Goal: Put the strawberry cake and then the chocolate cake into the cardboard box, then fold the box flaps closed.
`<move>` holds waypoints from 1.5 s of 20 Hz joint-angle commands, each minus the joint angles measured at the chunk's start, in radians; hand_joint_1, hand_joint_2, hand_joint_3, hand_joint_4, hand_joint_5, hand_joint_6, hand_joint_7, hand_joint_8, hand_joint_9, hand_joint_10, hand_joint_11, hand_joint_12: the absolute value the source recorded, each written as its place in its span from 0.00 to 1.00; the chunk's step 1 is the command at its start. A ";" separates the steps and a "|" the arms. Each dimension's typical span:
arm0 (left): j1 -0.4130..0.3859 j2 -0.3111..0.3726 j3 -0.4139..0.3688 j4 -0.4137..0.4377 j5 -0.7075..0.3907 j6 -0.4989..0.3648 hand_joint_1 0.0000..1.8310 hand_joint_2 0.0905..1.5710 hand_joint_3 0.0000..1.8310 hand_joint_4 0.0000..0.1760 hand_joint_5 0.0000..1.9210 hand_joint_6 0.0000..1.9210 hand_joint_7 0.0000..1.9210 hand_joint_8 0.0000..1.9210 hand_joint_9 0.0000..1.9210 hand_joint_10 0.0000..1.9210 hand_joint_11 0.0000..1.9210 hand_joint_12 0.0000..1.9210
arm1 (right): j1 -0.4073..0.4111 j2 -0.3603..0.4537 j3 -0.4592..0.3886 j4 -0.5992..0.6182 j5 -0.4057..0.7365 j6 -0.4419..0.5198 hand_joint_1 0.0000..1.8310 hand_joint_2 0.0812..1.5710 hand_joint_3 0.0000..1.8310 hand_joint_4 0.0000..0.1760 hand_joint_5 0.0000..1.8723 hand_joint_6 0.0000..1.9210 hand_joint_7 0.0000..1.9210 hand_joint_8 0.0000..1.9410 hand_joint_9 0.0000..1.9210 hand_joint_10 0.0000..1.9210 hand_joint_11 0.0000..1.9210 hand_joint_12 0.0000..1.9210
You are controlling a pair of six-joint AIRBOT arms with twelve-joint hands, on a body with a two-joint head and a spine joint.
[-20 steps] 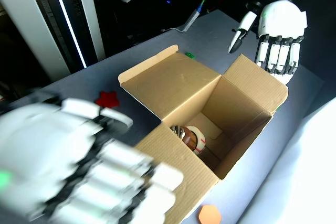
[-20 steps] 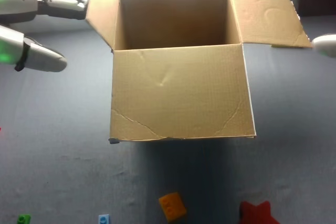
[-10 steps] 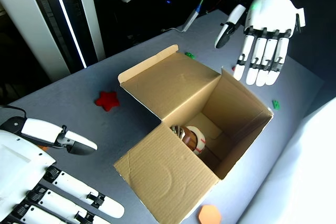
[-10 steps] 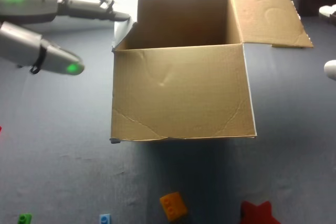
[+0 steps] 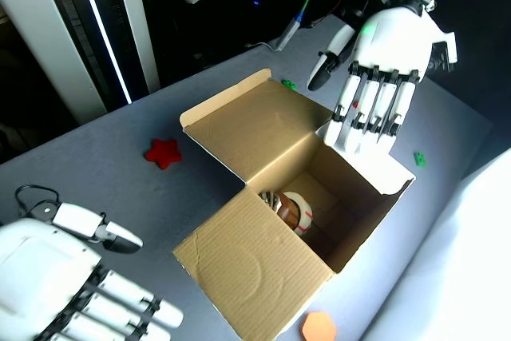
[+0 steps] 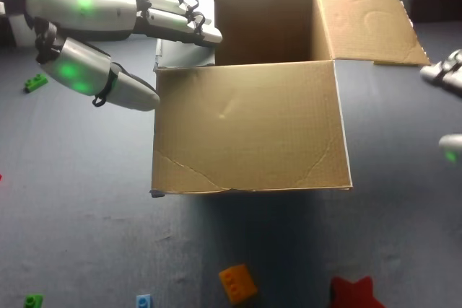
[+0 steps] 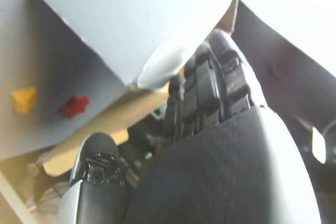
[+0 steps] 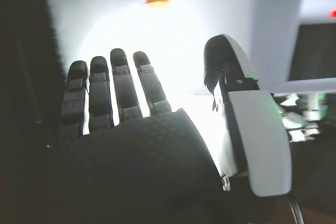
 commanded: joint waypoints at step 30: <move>-0.118 0.038 0.105 -0.012 -0.023 -0.036 0.01 0.78 0.00 0.27 0.06 0.00 0.09 0.00 0.11 0.00 0.00 0.39 | 0.374 -0.022 -0.093 0.018 0.078 -0.005 0.00 0.81 0.00 0.00 0.03 0.01 0.01 0.00 0.00 0.00 0.00 0.00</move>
